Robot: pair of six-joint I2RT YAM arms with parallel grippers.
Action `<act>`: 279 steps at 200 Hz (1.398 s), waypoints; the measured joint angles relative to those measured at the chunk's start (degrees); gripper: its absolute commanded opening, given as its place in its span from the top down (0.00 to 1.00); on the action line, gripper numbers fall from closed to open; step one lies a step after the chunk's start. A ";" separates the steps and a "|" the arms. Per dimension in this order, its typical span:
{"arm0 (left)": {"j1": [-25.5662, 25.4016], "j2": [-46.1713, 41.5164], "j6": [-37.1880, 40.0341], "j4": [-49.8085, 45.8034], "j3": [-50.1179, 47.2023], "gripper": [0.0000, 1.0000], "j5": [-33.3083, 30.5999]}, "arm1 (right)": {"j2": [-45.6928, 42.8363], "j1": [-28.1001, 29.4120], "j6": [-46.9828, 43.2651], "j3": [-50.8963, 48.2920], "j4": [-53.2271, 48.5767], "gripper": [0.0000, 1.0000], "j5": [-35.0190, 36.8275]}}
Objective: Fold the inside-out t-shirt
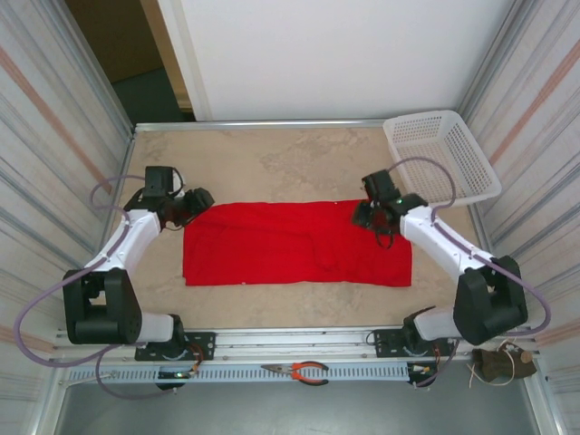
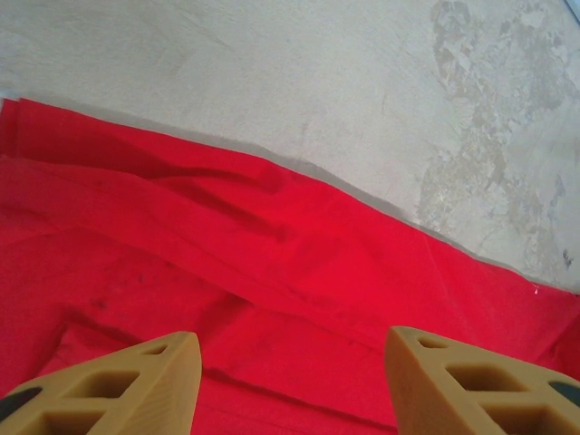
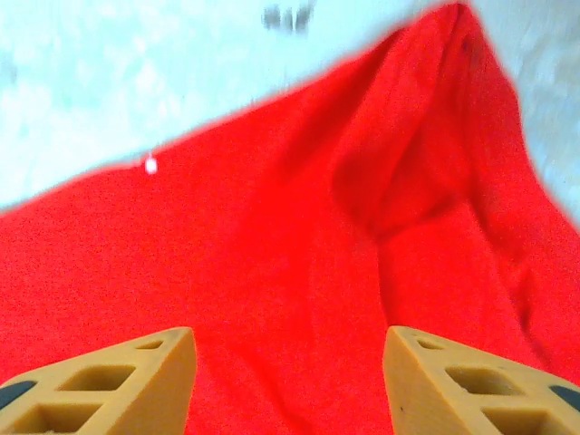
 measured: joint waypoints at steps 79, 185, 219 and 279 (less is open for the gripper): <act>-7.91 -0.02 -3.19 2.27 -5.66 0.43 0.13 | 14.69 -3.65 -5.11 2.89 1.77 0.74 0.50; -8.90 2.51 -5.35 4.92 -7.96 0.43 -0.52 | 14.25 -12.41 -3.85 1.11 0.66 0.53 2.38; -3.87 1.01 -3.89 2.05 -3.28 0.38 -0.72 | 10.36 -9.79 -3.04 -0.26 -0.11 0.50 2.45; 6.16 7.41 0.02 -0.74 7.56 0.38 -0.13 | -2.51 1.51 -0.15 -7.17 3.26 0.56 -3.37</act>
